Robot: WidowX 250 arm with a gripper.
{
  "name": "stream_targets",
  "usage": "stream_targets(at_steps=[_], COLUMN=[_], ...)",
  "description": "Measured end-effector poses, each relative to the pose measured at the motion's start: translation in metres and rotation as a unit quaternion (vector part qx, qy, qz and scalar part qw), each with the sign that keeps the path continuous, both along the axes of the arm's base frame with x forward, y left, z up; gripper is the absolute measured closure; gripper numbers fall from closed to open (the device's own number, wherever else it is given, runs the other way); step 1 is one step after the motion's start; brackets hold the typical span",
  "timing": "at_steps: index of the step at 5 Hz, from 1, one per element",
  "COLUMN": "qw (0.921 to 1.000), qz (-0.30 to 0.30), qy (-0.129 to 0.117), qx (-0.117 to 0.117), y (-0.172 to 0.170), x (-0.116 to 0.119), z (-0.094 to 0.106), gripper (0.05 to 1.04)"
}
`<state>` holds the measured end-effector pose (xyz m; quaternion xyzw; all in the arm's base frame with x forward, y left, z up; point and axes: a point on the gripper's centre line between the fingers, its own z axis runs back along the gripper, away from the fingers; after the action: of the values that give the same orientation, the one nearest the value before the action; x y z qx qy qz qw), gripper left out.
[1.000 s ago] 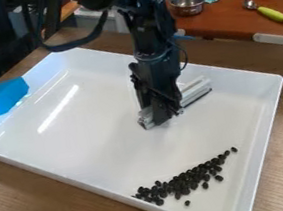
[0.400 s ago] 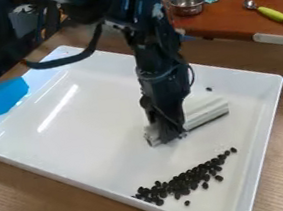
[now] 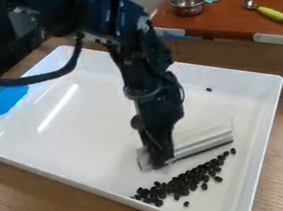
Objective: Sweep into pile
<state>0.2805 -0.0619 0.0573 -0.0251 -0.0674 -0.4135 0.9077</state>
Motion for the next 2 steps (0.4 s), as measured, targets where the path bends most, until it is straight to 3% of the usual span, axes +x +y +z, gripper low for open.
stream_targets(at_steps=[1,2], qw=[0.9999,0.9998], qz=[-0.011,-0.013], qy=[0.010,0.003], qx=[-0.007,-0.014], y=[0.000,0.005], x=[-0.016,-0.019], z=[0.002,0.012], gripper=[0.705,0.705])
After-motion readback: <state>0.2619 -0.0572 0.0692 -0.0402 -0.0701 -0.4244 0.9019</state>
